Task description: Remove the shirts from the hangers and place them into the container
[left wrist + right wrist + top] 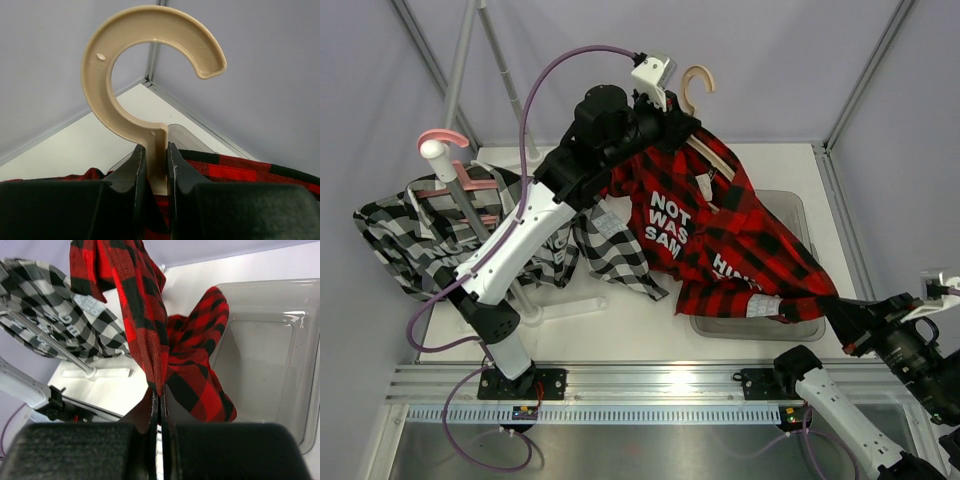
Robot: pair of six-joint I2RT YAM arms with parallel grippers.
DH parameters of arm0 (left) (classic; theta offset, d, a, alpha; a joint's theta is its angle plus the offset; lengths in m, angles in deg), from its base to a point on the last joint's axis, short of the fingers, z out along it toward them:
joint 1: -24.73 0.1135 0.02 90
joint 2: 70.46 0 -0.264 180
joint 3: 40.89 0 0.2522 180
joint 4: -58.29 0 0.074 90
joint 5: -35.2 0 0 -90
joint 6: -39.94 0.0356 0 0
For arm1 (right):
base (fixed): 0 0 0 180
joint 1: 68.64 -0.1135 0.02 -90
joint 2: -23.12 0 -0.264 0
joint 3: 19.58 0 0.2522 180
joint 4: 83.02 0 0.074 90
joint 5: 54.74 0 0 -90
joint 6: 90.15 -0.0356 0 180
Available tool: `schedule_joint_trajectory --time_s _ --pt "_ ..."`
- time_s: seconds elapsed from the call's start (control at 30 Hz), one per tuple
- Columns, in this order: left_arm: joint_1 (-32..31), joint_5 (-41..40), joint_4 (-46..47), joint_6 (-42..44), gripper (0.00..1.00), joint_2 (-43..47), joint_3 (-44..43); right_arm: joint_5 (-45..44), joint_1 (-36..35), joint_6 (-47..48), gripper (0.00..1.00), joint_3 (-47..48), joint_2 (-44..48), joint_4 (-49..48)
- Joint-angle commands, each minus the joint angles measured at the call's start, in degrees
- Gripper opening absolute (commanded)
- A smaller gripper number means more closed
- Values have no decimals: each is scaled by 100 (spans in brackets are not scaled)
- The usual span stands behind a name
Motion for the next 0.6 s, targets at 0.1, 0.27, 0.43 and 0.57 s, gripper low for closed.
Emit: schedule_joint_trajectory --time_s 0.1,0.27,0.43,0.57 --pt "538 -368 559 107 0 53 -749 -575 315 -277 0 656 404 1492" --pt "626 -254 524 55 0 44 -688 -470 1053 435 0 1113 861 1642" --pt "679 456 717 -567 0 166 -434 -269 1344 401 0 763 1046 1634" --pt "670 844 944 -1253 0 237 -433 118 1441 24 0 404 1029 1353"
